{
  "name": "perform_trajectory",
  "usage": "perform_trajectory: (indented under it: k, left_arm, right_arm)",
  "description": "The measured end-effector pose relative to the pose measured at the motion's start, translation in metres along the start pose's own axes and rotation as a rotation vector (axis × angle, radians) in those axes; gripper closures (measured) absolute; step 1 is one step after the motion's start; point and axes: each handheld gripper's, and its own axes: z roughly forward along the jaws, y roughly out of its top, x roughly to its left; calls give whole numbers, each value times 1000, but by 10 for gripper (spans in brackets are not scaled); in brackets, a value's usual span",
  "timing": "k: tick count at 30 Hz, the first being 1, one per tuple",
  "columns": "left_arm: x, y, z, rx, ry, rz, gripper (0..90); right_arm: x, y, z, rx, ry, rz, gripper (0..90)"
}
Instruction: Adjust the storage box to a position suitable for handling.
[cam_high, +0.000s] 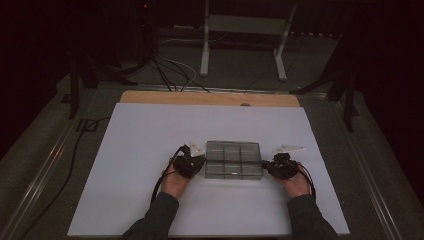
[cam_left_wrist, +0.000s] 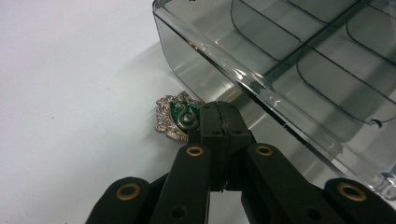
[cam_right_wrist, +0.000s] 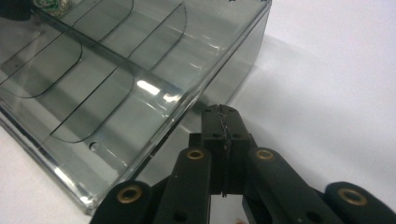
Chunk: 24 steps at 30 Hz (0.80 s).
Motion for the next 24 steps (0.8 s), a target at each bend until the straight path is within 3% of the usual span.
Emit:
perform_trajectory:
  k: [2,3,7,9,10,13,14,15,16,17,18,21,24]
  left_arm:
    - [0,-1,-1,-8,1,-18,900]
    - [1,-2,-3,-17,12,-37,845]
    - [5,-4,-9,-45,21,-65,776]
    - [8,-5,-14,-65,24,-82,688]
    - [10,-6,-17,-72,25,-87,688]
    - [16,-9,-31,-119,19,-119,559]
    - [16,-9,-31,-119,19,-119,517]
    - [17,-9,-34,-133,16,-121,477]
    - [18,-10,-38,-147,19,-128,477]
    - [18,-10,-42,-160,13,-128,384]
    - [18,-10,-46,-171,6,-125,384]
    - [17,-11,-56,-217,-9,-117,271]
    - [16,-12,-60,-227,-19,-129,163]
  right_arm:
    - [0,0,1,-3,-10,-3,882]
    - [1,0,1,-2,-47,-8,792]
    - [-2,0,-2,-15,-62,21,702]
    - [-6,0,-6,-36,-90,41,601]
    - [-6,0,-6,-36,-90,41,601]
    - [-12,-1,-13,-66,-100,76,444]
    - [-12,-1,-13,-66,-100,76,444]
    - [-15,-1,-16,-79,-111,98,381]
    - [-15,-1,-16,-79,-111,98,381]
    - [-17,0,-19,-87,-121,126,302]
    - [-17,0,-19,-87,-121,126,302]
    - [-18,-2,-23,-115,-126,156,206]
    - [-19,-4,-30,-151,-121,172,142]
